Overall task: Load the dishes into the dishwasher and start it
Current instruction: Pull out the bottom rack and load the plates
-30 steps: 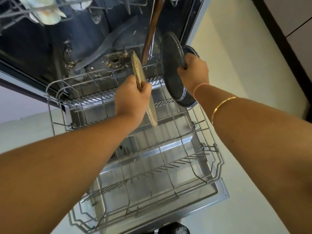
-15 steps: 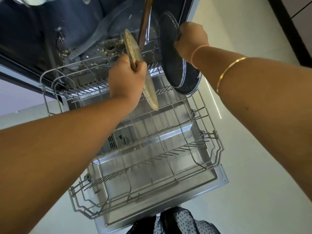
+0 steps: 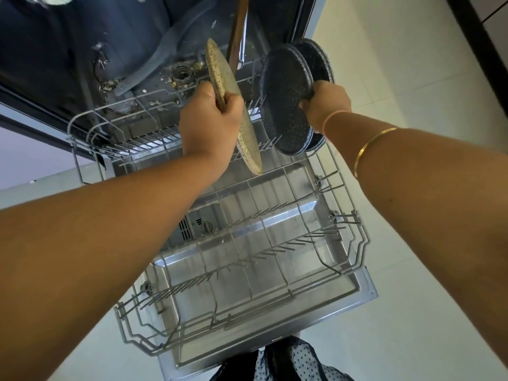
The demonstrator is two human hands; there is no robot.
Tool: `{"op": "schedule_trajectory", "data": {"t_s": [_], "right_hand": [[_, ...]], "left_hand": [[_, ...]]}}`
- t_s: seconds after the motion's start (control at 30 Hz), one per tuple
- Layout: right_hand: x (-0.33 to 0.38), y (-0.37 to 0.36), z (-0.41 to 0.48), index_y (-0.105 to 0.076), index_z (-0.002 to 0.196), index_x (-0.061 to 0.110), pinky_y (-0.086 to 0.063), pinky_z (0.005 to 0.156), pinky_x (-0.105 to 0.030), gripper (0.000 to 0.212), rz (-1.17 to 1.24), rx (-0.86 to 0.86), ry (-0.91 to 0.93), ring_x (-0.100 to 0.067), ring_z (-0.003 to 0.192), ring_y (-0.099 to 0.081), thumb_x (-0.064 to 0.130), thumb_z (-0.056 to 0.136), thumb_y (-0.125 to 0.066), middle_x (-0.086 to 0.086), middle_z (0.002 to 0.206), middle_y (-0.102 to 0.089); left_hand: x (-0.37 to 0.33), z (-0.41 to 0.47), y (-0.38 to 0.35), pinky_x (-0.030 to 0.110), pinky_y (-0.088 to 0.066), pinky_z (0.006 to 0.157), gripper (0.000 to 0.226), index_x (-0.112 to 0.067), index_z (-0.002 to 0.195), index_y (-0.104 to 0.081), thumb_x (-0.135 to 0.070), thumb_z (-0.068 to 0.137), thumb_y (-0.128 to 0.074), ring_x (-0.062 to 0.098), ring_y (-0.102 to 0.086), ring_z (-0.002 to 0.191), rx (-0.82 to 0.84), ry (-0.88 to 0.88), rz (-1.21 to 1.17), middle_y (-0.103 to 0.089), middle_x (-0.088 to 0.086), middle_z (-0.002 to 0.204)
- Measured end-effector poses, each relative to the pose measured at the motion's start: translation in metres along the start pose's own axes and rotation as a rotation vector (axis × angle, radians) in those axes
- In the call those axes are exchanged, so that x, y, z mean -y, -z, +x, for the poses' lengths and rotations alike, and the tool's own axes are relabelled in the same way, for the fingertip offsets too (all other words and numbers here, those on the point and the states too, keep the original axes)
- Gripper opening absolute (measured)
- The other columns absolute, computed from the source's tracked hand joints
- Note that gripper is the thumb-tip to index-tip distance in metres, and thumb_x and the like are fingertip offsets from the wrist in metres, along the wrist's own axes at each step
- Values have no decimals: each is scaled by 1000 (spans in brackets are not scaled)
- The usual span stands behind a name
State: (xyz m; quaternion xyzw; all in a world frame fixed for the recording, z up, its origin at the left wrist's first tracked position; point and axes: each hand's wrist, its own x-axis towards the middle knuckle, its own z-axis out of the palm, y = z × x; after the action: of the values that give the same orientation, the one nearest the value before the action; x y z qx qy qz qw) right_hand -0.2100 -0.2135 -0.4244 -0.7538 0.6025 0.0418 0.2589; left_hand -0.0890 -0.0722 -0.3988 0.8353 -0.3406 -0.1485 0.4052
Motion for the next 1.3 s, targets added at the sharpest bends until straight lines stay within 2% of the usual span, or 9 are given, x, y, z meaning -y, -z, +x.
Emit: {"op": "schedule_trajectory", "data": {"t_s": [0.13,0.23,0.33,0.57,0.7,0.77,0.97,1.13,1.3], "right_hand": [[-9,1,-7,-50,119,5,-46,74,-33,39,-1,-10,-13,-25,89,-56,34,94,-54,-10,101,-58],[-12,-2,-20,-41,121,7,-42,66,-36,37,19,-185,58,-27,82,-54,36,98,-44,-9,96,-56],[-15,-6,-28,-41,122,10,-42,66,-36,32,39,-279,128,-29,85,-57,32,99,-36,-12,103,-58],[-22,-1,-31,-43,122,9,-30,62,-29,30,50,-312,189,-21,74,-45,26,100,-32,-9,98,-55],[-25,3,-30,-44,119,9,-31,60,-28,28,88,-317,202,-21,75,-46,24,100,-32,-7,94,-54],[-27,6,-29,-44,119,9,-26,53,-22,27,102,-312,196,-19,74,-45,24,100,-32,-4,92,-50],[-27,10,-28,-45,119,10,-22,50,-16,27,142,-299,192,-17,75,-44,23,100,-31,-1,91,-47],[-27,9,-28,-45,119,12,-21,50,-14,26,157,-284,209,-14,75,-43,23,100,-32,1,91,-46],[-27,9,-28,-47,116,11,-21,50,-14,24,167,-277,222,-11,68,-39,22,99,-33,1,89,-45]], "left_hand": [[1,0,1,12,-42,49,33,-27,67,-29,-20,89,-52,6,-41,52,-28,87,-123,-39,-9,60],[1,2,-2,46,-57,66,28,-27,72,-34,-20,86,-56,25,-61,72,-23,206,-259,-45,-7,68],[-4,3,-9,52,-56,70,25,-28,72,-36,-20,80,-58,34,-64,88,4,252,-311,-50,-5,74],[-16,12,-35,46,-57,67,33,-26,70,-30,-16,83,-58,24,-56,70,38,194,-236,-42,-5,69],[-24,17,-46,5,-36,45,16,-16,83,-39,-15,87,-54,10,-43,59,18,118,-60,-43,-7,70],[-29,18,-50,4,-35,43,15,-8,99,-45,-16,89,-53,13,-45,67,9,118,-38,-48,-2,82],[-34,15,-59,14,-33,52,15,-10,99,-41,-15,88,-52,17,-49,72,6,103,-6,-50,2,86],[-33,28,-68,39,-59,67,18,-13,96,-40,-9,86,-55,23,-63,83,123,250,-230,-54,3,87],[-34,34,-74,24,-57,54,20,-15,83,-41,-8,90,-58,19,-61,88,317,347,-335,-51,1,88]]}}
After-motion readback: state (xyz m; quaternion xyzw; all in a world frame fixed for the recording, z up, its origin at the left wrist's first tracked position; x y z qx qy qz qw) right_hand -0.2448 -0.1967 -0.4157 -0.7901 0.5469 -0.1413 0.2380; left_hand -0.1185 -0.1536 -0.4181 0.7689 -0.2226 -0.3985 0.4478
